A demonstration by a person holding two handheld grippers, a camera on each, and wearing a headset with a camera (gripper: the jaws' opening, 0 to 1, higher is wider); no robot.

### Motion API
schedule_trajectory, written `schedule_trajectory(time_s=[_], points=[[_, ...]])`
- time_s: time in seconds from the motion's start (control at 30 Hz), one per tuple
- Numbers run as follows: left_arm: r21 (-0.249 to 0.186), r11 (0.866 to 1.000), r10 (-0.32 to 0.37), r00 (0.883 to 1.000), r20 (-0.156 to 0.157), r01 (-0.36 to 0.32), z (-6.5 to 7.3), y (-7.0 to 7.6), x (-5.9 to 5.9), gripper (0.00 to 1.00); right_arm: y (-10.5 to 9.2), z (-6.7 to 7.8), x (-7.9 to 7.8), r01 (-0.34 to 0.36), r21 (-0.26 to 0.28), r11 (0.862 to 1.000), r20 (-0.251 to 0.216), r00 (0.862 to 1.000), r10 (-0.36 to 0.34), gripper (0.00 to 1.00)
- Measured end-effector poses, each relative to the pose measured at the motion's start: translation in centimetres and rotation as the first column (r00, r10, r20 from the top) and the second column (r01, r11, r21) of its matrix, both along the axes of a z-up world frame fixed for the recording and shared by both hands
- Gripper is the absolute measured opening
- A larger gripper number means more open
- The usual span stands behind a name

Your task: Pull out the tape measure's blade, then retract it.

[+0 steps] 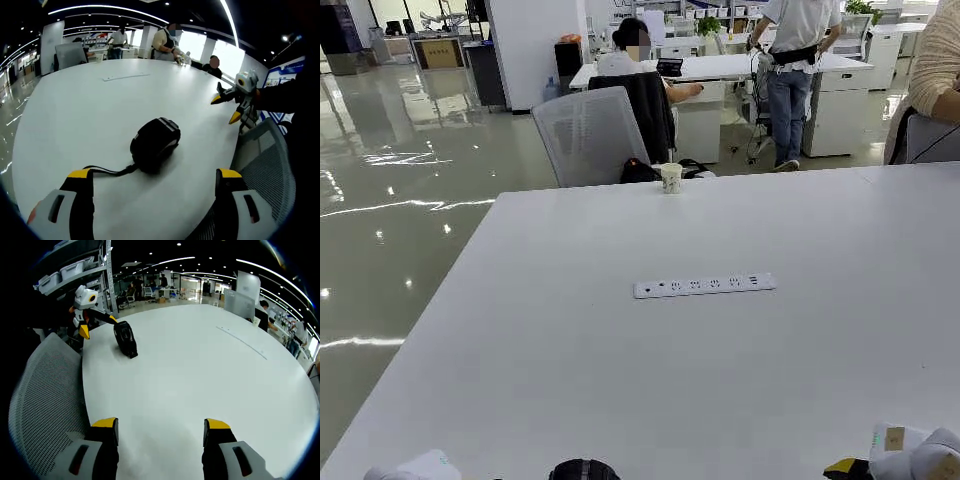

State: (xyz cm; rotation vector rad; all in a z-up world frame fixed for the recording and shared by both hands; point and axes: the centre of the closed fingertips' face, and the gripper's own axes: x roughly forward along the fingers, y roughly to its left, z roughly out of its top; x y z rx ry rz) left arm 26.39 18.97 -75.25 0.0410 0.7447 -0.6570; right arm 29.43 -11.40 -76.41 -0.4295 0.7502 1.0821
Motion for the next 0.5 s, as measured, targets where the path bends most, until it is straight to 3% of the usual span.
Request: schedule_trajectory(time_s=[0.27, 0.5], points=[[0.021, 1.0, -0.008, 1.0, -0.017, 0.009, -0.3, 1.1, -0.6, 0.99, -3.1, 0.4, 0.2, 0.049, -0.011, 0.999, -0.005, 0.999, -0.049, 0.72], [0.041, 0.999, -0.017, 1.0, -0.013, 0.017, 0.0, 1.9, -0.8, 0.99, -5.5, 0.4, -0.1, 0.076, -0.001, 0.997, -0.033, 0.997, -0.076, 0.83]])
